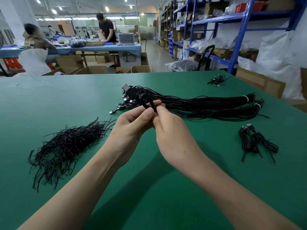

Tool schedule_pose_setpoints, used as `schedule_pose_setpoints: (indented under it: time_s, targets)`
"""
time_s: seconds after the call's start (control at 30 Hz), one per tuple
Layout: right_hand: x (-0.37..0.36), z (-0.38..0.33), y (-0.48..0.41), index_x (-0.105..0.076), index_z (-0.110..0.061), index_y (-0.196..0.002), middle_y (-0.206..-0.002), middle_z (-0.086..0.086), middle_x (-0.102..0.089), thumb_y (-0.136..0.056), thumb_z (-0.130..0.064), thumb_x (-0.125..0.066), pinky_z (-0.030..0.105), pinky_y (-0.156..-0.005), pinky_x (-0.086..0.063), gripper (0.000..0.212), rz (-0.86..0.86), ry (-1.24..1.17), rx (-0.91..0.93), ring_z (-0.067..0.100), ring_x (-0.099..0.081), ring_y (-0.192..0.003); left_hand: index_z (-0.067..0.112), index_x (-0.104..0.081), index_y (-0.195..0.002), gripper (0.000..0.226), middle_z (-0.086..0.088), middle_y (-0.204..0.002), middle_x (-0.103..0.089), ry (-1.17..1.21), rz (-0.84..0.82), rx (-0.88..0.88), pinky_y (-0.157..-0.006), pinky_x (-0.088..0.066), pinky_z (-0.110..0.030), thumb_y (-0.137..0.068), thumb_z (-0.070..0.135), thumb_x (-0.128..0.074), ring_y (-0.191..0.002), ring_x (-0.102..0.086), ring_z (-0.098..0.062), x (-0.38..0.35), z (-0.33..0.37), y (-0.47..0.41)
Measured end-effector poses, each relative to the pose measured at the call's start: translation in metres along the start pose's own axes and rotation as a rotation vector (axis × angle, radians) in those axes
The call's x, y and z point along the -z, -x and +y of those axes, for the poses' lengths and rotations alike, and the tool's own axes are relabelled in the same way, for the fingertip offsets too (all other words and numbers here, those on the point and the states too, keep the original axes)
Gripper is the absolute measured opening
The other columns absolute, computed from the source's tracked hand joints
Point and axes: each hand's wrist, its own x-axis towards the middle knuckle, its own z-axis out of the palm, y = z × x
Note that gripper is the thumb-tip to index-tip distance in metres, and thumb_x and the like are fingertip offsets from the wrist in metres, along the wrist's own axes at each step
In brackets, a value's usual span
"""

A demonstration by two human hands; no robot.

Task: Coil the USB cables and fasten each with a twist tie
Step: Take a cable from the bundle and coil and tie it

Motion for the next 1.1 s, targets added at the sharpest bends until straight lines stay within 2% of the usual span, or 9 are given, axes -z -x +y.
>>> schedule_pose_setpoints:
  time_s: [0.13,0.27,0.4,0.47,0.57,0.63,0.8,0.93,1.1]
  targets:
    - [0.004,0.003,-0.001,-0.051,-0.02,-0.104,-0.096,0.002,-0.065,-0.108,-0.027,-0.03,0.044,-0.073,-0.048,0.022,-0.029,0.12,0.034,0.028,-0.061,-0.089,0.019,-0.078,-0.112,0.031,-0.004,-0.116,-0.074,-0.079,0.035,-0.024,-0.088,-0.052,-0.022,-0.085,0.03,-0.068,-0.104,-0.069,-0.013,0.0,0.0,-0.001]
    - [0.009,0.005,-0.003,-0.039,-0.023,-0.089,-0.082,-0.007,-0.051,-0.108,-0.027,-0.028,0.038,-0.061,-0.035,0.022,-0.092,0.267,0.029,0.026,-0.057,-0.079,0.02,-0.078,-0.112,0.025,-0.006,-0.118,-0.074,-0.114,0.074,-0.044,-0.092,-0.051,-0.023,-0.091,0.023,-0.066,-0.109,-0.068,-0.015,0.0,-0.007,0.0]
    - [0.016,0.003,-0.007,-0.038,-0.029,-0.073,-0.068,-0.012,-0.047,-0.104,-0.031,-0.033,0.029,-0.052,-0.028,0.031,-0.187,0.071,-0.032,0.005,-0.044,-0.058,0.021,-0.079,-0.109,0.023,-0.006,-0.117,-0.074,-0.103,0.097,-0.068,-0.096,-0.05,-0.024,-0.089,0.027,-0.069,-0.112,-0.067,-0.016,-0.002,-0.009,0.001]
    - [0.021,0.002,-0.012,-0.043,-0.026,-0.069,-0.058,-0.014,-0.044,-0.101,-0.023,-0.037,0.023,-0.05,-0.025,0.033,-0.244,-0.135,-0.091,0.004,-0.04,-0.05,0.019,-0.079,-0.107,0.026,-0.006,-0.114,-0.075,-0.099,0.114,-0.079,-0.096,-0.051,-0.027,-0.087,0.031,-0.069,-0.109,-0.067,-0.016,-0.002,-0.007,0.001]
    - [0.031,0.004,-0.017,-0.057,-0.012,-0.095,-0.066,-0.006,-0.039,-0.102,-0.013,-0.036,0.023,-0.049,-0.023,0.022,-0.382,-0.566,-0.214,0.008,-0.029,-0.053,0.021,-0.08,-0.104,0.022,-0.004,-0.109,-0.076,-0.116,0.133,-0.099,-0.098,-0.051,-0.033,-0.088,0.03,-0.068,-0.103,-0.067,-0.016,-0.002,-0.005,0.0]
    - [0.038,0.009,-0.016,-0.058,-0.004,-0.107,-0.072,0.0,-0.045,-0.107,-0.016,-0.038,0.023,-0.049,-0.031,0.023,-0.477,-0.729,-0.215,0.01,-0.036,-0.057,0.023,-0.081,-0.102,0.019,-0.001,-0.105,-0.077,-0.114,0.126,-0.106,-0.093,-0.052,-0.029,-0.089,0.03,-0.068,-0.098,-0.068,-0.013,-0.003,-0.001,0.001]
    - [0.041,0.016,-0.016,-0.059,0.006,-0.115,-0.07,0.001,-0.056,-0.109,-0.031,-0.041,0.025,-0.05,-0.041,0.042,-0.497,-0.643,-0.213,0.013,-0.049,-0.055,0.024,-0.081,-0.097,0.014,-0.001,-0.106,-0.077,-0.098,0.142,-0.1,-0.089,-0.052,-0.023,-0.09,0.024,-0.069,-0.105,-0.069,-0.012,-0.006,0.002,0.001]
    - [0.035,0.018,-0.016,-0.057,-0.006,-0.103,-0.059,-0.01,-0.041,-0.108,-0.035,-0.042,0.024,-0.049,-0.032,0.033,-0.443,-0.604,-0.207,0.007,-0.035,-0.049,0.026,-0.082,-0.095,0.016,0.001,-0.104,-0.077,-0.115,0.165,-0.087,-0.1,-0.05,-0.037,-0.09,0.024,-0.067,-0.105,-0.067,-0.013,-0.005,0.0,0.0]
    - [0.033,0.019,-0.016,-0.056,-0.015,-0.109,-0.058,-0.013,-0.033,-0.108,-0.032,-0.044,0.022,-0.048,-0.02,0.021,-0.419,-0.639,-0.212,0.005,-0.023,-0.05,0.022,-0.079,-0.107,0.027,-0.005,-0.112,-0.075,-0.162,0.1,-0.075,-0.103,-0.049,-0.04,-0.087,0.035,-0.067,-0.104,-0.06,-0.022,-0.004,0.003,0.001]
